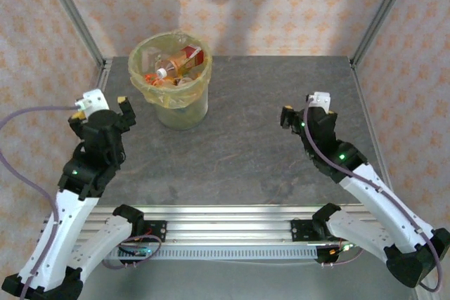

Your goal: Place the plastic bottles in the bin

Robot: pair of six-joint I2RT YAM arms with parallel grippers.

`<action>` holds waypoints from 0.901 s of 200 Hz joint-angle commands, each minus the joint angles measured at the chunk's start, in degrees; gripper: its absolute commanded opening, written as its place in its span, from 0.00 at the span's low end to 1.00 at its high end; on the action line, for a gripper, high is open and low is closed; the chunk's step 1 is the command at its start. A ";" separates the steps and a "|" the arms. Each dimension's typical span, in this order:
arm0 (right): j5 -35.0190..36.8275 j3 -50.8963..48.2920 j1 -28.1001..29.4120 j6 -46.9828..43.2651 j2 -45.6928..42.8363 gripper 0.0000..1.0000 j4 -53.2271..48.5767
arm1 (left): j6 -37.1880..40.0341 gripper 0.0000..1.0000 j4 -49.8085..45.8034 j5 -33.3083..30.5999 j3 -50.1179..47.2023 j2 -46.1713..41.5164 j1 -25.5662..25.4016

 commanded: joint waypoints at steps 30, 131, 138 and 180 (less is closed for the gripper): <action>7.56 -10.82 -1.57 -7.37 -3.88 0.99 12.79 | -8.59 1.00 10.50 -10.29 -16.66 -2.99 3.52; -7.92 -27.66 -18.19 -8.50 -2.89 0.99 37.86 | -3.47 1.00 46.41 10.42 -38.78 4.38 15.58; -9.26 -28.48 -19.23 -8.28 -2.27 0.99 39.60 | -2.94 1.00 48.15 11.65 -39.38 5.45 15.97; -11.95 -31.48 -21.15 -10.28 1.81 0.99 49.18 | 4.55 1.00 62.46 19.16 -43.05 12.97 16.88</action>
